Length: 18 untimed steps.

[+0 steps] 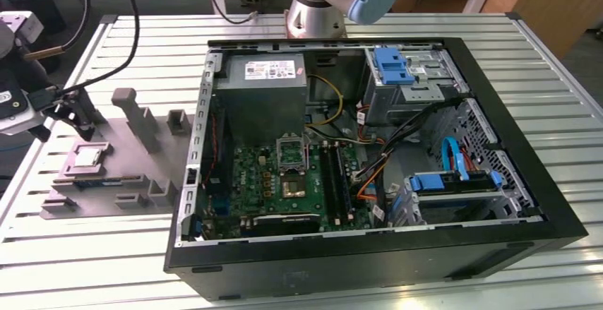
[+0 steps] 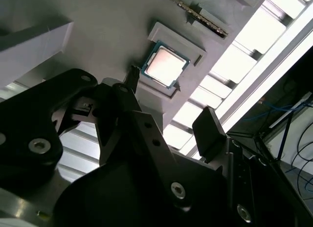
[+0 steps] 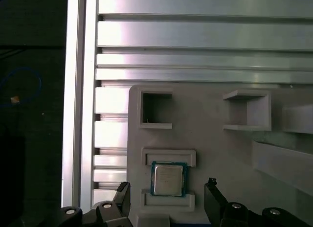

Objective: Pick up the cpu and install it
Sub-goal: 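Pick up the cpu and move it towards the insertion slot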

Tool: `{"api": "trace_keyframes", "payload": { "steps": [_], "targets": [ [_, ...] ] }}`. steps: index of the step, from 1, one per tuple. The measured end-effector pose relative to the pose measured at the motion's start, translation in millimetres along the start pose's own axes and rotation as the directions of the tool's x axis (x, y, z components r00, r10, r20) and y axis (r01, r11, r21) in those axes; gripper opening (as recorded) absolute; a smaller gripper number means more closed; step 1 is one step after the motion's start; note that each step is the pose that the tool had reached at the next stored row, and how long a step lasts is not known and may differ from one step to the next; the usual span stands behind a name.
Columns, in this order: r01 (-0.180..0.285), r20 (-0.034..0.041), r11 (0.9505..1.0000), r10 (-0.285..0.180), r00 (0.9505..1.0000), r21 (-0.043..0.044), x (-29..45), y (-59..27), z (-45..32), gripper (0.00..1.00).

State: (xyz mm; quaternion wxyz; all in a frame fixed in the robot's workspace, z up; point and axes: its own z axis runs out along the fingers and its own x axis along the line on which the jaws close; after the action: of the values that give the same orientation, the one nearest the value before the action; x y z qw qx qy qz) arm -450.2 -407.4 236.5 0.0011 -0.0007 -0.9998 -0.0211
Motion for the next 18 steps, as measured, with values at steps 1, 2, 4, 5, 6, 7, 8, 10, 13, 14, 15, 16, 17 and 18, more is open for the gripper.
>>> {"api": "trace_keyframes", "payload": {
  "steps": [1,2,4,5,6,7,8,10,13,14,15,16,17,18],
  "targets": [
    [0.000,0.0016,1.0000,0.000,1.0000,-0.0002,-0.1,-0.1,1.3,0.71],
    [0.000,0.0027,1.0000,0.000,1.0000,-0.0002,-0.1,-0.2,2.8,0.71],
    [0.000,0.0031,1.0000,0.000,1.0000,-0.0001,-0.1,-0.5,6.3,0.71],
    [0.000,0.0031,1.0000,0.000,1.0000,-0.0001,-0.1,-0.8,8.1,0.71],
    [0.000,0.0031,1.0000,0.000,1.0000,-0.0001,-0.1,-1.1,9.9,0.71],
    [0.000,0.0031,1.0000,0.000,1.0000,-0.0001,-0.1,-1.5,11.7,0.71],
    [0.000,0.0031,1.0000,0.000,1.0000,-0.0001,-0.2,-1.9,13.6,0.71],
    [0.000,0.0032,1.0000,0.000,1.0000,-0.0001,-0.1,-2.4,17.2,0.71],
    [0.000,0.0031,1.0000,0.000,1.0000,-0.0001,-0.1,-3.5,22.6,0.71],
    [0.000,0.0031,1.0000,0.000,1.0000,-0.0001,-0.1,-3.9,24.4,0.71],
    [0.000,0.0031,1.0000,0.000,1.0000,0.0000,-0.2,-4.4,26.2,0.71],
    [-0.001,0.0032,1.0000,0.001,1.0000,-0.0001,-0.2,-4.8,28.0,0.71],
    [-0.001,0.0032,1.0000,0.001,1.0000,-0.0001,-0.2,-5.2,29.8,0.71],
    [-0.003,0.0032,1.0000,0.003,1.0000,-0.0001,-0.3,-5.6,31.5,0.71]
  ]
}}
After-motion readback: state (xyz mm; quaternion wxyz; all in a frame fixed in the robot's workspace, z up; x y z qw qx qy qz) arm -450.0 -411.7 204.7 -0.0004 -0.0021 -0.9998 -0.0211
